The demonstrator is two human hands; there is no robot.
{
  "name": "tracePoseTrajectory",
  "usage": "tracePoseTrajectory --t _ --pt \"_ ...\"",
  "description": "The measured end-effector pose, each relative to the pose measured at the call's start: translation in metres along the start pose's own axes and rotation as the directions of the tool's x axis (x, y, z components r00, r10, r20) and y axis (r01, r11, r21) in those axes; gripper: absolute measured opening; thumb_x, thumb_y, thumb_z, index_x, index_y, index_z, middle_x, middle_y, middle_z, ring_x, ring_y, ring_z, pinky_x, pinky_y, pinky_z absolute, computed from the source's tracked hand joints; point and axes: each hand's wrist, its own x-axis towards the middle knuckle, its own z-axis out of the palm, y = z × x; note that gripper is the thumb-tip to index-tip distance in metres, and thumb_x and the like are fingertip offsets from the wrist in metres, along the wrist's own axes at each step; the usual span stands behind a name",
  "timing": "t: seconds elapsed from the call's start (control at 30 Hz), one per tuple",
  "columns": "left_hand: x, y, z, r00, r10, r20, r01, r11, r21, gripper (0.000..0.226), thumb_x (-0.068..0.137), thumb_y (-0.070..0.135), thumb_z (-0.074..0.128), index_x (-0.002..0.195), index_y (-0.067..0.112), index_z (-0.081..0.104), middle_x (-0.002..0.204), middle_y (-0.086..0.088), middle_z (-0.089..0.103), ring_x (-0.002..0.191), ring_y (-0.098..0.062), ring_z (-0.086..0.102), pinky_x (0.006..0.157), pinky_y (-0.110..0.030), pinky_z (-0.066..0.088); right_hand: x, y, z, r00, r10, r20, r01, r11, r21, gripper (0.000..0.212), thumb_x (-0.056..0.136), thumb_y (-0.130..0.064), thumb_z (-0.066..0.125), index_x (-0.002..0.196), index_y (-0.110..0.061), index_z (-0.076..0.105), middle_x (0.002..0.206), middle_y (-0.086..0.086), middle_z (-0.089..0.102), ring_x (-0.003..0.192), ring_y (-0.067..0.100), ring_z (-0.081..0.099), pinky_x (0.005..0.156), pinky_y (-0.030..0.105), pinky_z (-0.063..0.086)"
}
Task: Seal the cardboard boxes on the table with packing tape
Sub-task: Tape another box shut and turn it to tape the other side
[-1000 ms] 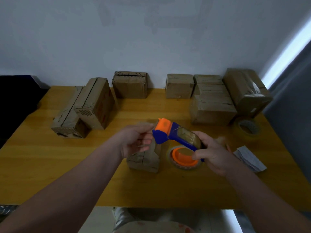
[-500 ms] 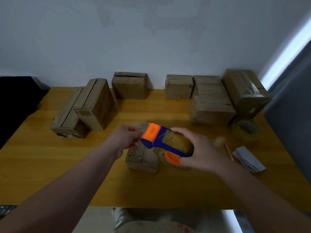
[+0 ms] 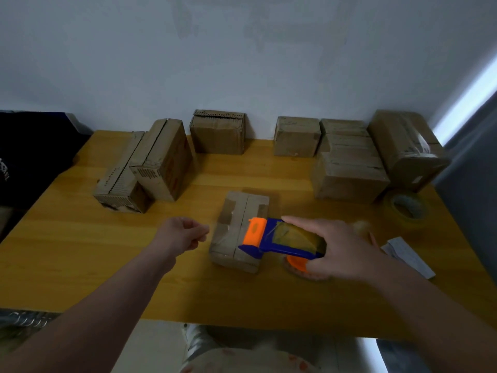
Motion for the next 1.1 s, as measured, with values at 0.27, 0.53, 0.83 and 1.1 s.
tracePoseTrajectory --t 0.27,0.53,0.83,1.1 --pt "-0.007 -0.038 0.015 0.991 -0.008 -0.133 0.012 0.999 0.036 0.026 0.088 0.021 0.070 0.071 0.001 0.066 0.071 -0.015 0.065 0.063 -0.023 0.053 0.063 -0.036 0.048 0.018 0.008 0.031 0.994 0.042 0.098 -0.026 0.988 -0.155 0.089 0.077 -0.032 0.075 0.146 -0.051 0.023 0.122 -0.005 0.044 0.098 0.007 0.051 0.079 0.028 0.054" --pt "0.000 -0.053 0.017 0.983 0.029 -0.183 -0.004 0.991 0.137 0.032 0.091 0.026 0.066 0.064 0.009 0.063 0.080 -0.027 0.064 0.063 -0.027 0.049 0.057 -0.036 0.039 0.035 0.001 0.045 0.988 0.078 0.132 -0.041 0.964 -0.261 0.092 0.075 -0.030 0.072 0.147 -0.050 0.018 0.119 -0.004 0.042 0.093 0.012 0.053 0.077 0.034 0.055" --pt "0.006 -0.062 0.019 0.979 0.011 -0.204 0.015 0.992 0.127 0.034 0.090 0.027 0.066 0.063 0.007 0.063 0.059 -0.012 0.054 0.053 -0.024 0.042 0.052 -0.030 0.033 0.037 -0.012 0.045 0.986 0.066 0.154 -0.007 0.933 -0.359 0.088 0.079 -0.033 0.070 0.148 -0.049 0.016 0.121 -0.004 0.042 0.095 0.011 0.047 0.075 0.028 0.048" --pt "0.013 -0.070 0.027 0.989 -0.011 -0.148 0.026 0.994 0.105 0.033 0.090 0.026 0.067 0.065 0.005 0.066 0.075 -0.026 0.064 0.062 -0.027 0.051 0.061 -0.041 0.046 0.038 -0.005 0.048 0.982 0.090 0.163 -0.029 0.938 -0.347 0.089 0.082 -0.033 0.069 0.148 -0.051 0.012 0.141 0.005 0.038 0.113 0.019 0.047 0.079 0.027 0.041"
